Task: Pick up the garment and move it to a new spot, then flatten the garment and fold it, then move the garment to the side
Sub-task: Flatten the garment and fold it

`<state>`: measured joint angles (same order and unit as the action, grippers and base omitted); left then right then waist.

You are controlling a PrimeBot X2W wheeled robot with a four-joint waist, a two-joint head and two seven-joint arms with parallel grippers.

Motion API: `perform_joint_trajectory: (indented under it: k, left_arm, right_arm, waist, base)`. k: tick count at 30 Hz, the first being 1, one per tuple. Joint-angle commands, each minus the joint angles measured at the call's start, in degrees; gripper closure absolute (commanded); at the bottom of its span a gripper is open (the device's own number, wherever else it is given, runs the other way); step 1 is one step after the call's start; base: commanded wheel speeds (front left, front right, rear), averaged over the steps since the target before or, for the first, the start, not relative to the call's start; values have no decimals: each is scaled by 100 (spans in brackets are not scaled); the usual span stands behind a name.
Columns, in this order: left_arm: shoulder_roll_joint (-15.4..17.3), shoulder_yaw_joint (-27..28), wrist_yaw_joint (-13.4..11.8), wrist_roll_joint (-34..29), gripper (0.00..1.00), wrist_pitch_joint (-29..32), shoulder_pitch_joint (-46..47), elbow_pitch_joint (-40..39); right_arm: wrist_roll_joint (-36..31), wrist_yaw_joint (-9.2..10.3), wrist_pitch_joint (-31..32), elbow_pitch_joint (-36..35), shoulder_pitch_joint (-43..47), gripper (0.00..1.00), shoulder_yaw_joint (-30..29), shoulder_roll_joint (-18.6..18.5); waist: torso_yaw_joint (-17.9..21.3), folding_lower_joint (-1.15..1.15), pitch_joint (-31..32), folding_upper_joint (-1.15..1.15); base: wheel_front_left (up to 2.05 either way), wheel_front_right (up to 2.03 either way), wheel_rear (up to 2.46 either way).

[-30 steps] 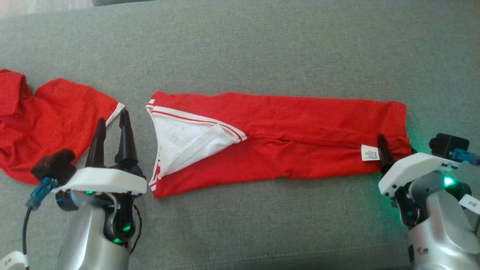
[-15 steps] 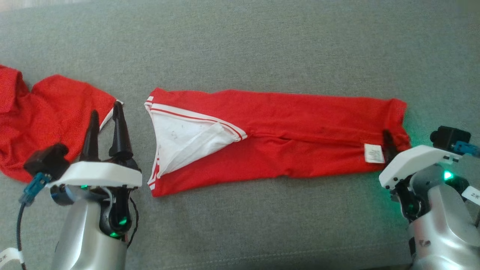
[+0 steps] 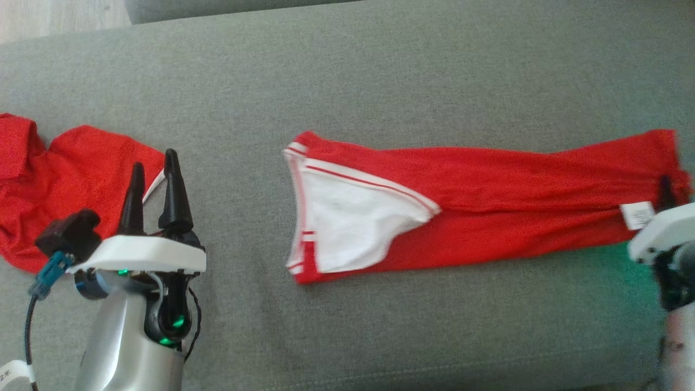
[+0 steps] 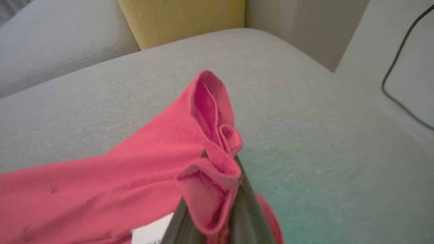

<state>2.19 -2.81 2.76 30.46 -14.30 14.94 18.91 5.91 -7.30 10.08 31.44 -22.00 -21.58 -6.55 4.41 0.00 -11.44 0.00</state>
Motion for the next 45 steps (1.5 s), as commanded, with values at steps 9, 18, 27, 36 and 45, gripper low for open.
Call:
perform_joint_trajectory:
  k: [9,18,27,36,45]
  left_arm:
    - [69,145,-44,168,0,-70,32,-173]
    - [69,71,-97,260,0,-70,-119,-132]
    - [69,11,-113,368,0,-70,-189,-87]
    - [69,-54,-132,459,0,-70,-243,-78]
    - [69,-76,-131,495,0,-70,-289,-50]
  right_arm:
    - [-1444,-19,-283,-525,-465,100,-517,-150]
    - [-540,-19,68,-1021,-357,100,445,318]
    - [982,-19,358,-1873,21,100,1806,365]
    - [2215,-19,-73,-1668,318,100,3057,367]
    - [3240,-19,-908,-801,173,100,4222,367]
  waist:
    - [-95,0,187,0]
    - [-125,0,399,0]
    - [-147,0,535,0]
    - [-260,0,639,0]
    - [-393,0,586,0]
  base:
    - [0,0,0]
    - [0,0,0]
    - [0,0,0]
    - [0,0,0]
    - [0,0,0]
